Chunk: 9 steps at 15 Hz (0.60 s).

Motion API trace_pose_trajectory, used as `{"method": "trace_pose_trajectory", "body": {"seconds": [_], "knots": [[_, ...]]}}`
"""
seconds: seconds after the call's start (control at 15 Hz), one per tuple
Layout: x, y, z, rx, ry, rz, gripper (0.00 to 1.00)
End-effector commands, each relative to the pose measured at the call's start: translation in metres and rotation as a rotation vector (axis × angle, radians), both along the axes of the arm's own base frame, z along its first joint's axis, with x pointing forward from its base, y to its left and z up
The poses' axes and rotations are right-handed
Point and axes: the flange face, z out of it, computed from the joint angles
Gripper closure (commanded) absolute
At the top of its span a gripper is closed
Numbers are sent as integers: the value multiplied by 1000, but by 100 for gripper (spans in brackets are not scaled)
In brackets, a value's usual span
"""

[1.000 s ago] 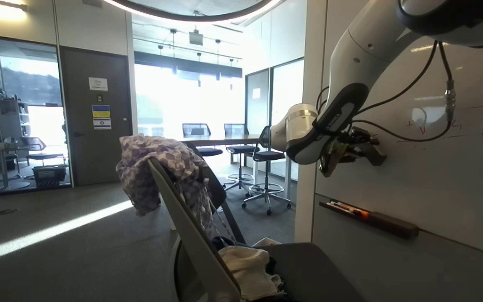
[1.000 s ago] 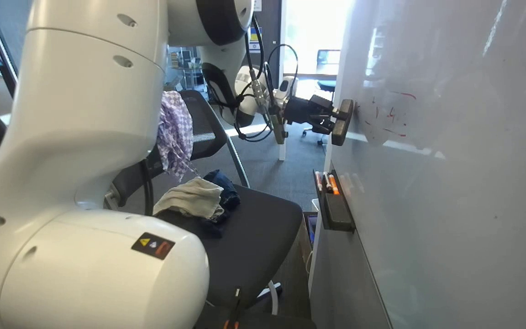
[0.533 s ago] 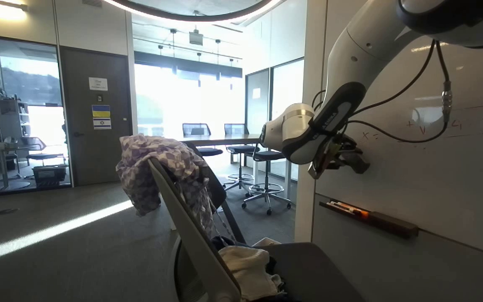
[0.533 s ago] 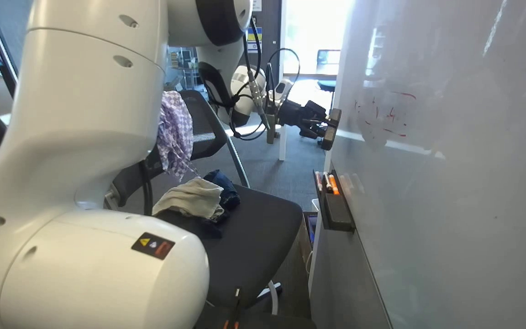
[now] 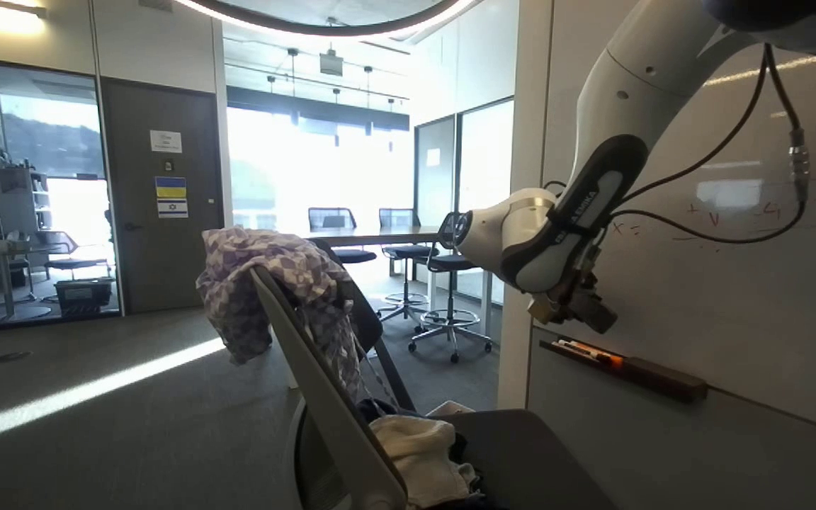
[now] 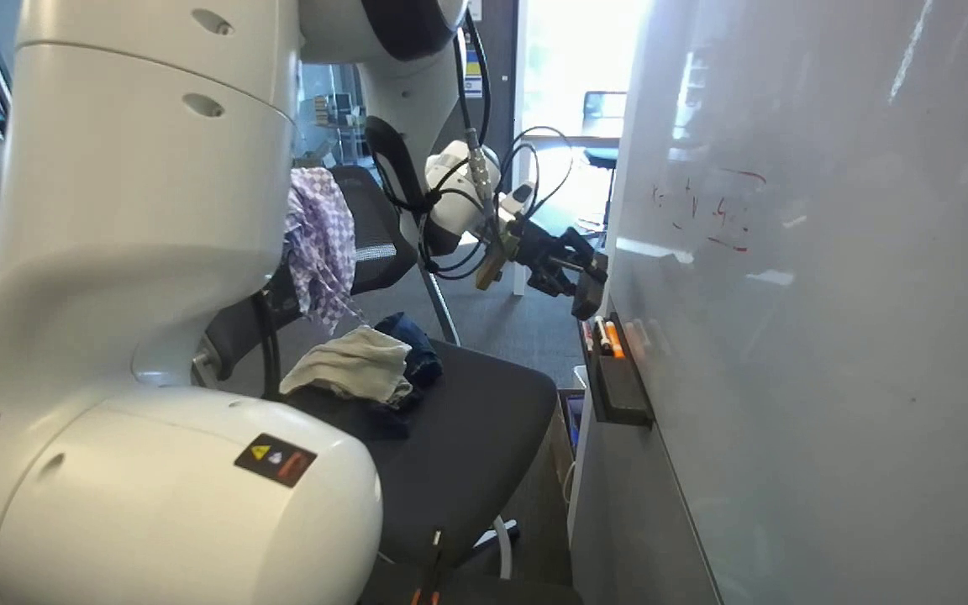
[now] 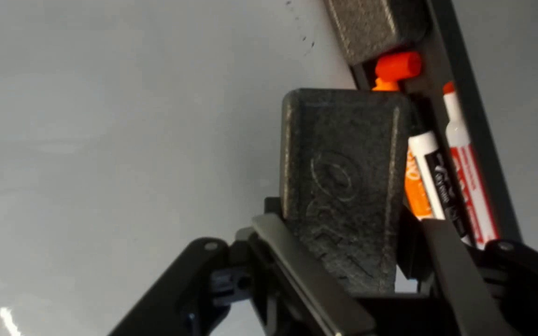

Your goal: Use the duster to erase the markings on the board

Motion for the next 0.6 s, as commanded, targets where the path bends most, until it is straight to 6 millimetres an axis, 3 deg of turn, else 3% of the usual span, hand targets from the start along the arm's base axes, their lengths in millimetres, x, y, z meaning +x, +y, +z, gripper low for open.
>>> {"method": "trace_pose_trajectory", "body": {"seconds": [0.0, 0.2, 0.4, 0.53], "knots": [[-60, 0, 1, 146, 42, 120, 69], [-105, -3, 12, 245, 84, 227, 69], [-137, 1, 39, 317, 140, 350, 69], [-151, 15, 54, 363, 189, 427, 69]]}}
